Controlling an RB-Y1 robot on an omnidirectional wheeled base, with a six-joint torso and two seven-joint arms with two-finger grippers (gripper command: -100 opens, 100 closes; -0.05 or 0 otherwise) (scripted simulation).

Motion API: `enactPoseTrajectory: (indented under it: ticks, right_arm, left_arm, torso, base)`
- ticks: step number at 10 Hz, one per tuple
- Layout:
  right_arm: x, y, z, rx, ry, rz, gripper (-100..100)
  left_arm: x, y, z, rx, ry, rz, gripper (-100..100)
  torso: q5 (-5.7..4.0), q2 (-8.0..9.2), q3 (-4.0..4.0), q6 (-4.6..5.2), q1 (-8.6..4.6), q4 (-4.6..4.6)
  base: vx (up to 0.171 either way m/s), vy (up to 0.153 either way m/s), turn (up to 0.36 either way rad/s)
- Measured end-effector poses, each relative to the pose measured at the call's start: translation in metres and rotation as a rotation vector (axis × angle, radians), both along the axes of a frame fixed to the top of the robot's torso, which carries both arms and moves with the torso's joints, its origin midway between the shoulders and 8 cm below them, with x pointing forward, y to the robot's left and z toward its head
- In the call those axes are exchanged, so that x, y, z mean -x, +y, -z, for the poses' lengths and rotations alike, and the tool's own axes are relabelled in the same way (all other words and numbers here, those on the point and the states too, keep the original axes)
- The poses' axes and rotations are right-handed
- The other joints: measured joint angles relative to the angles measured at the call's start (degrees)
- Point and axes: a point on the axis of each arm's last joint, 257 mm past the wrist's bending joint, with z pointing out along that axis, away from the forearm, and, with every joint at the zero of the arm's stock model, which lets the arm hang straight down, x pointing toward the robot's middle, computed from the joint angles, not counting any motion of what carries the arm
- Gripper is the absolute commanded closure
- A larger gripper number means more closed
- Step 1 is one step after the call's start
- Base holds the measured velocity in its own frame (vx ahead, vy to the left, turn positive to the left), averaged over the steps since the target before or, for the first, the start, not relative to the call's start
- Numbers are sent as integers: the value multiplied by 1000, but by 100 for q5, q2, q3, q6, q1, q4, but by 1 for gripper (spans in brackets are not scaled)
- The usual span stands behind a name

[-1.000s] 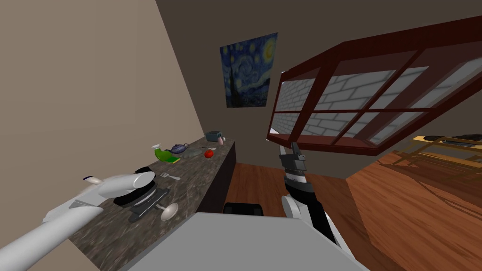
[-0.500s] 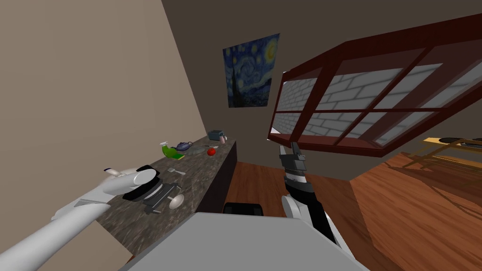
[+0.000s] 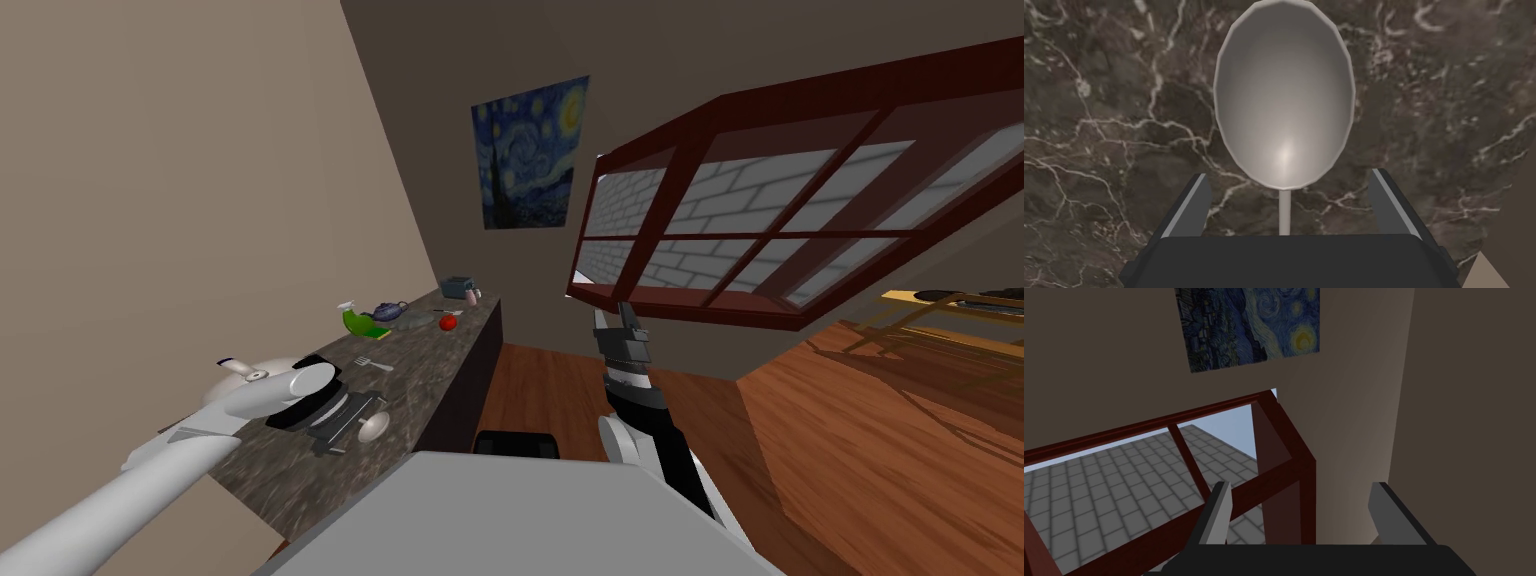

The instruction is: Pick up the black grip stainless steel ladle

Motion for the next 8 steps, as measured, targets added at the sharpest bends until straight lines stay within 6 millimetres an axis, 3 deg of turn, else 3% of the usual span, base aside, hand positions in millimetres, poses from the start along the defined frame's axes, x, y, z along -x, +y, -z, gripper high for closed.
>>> enactPoseTrajectory:
  ticks: [4,5,6,7,8]
  right_arm:
    - [0,0,0,0,0,0,0]
    - [0,0,0,0,0,0,0]
    - [0,0,0,0,0,0,0]
    - [0,0,0,0,0,0,0]
    - [0,0,0,0,0,0,0]
  left_arm:
    - [0,0,0,0,-1,1,100]
    - [0,0,0,0,-1,2,0]
    - [0,0,0,0,-1,2,100]
    - [-2,1,-7,2,-2,6,100]
    - [-1,1,-9,2,0,7,0]
  torso:
    - [2,-5,-3,-3,2,-2]
    - [3,-5,-4,-4,2,-3]
    - [3,-5,-4,-4,2,-3]
    - [-2,-9,-5,-10,4,-3]
    - [4,-9,-6,-6,3,-4]
  base:
    - [0,0,0]
    - [0,0,0]
    - [22,7,96]
    - [15,5,28]
    - [0,0,0]
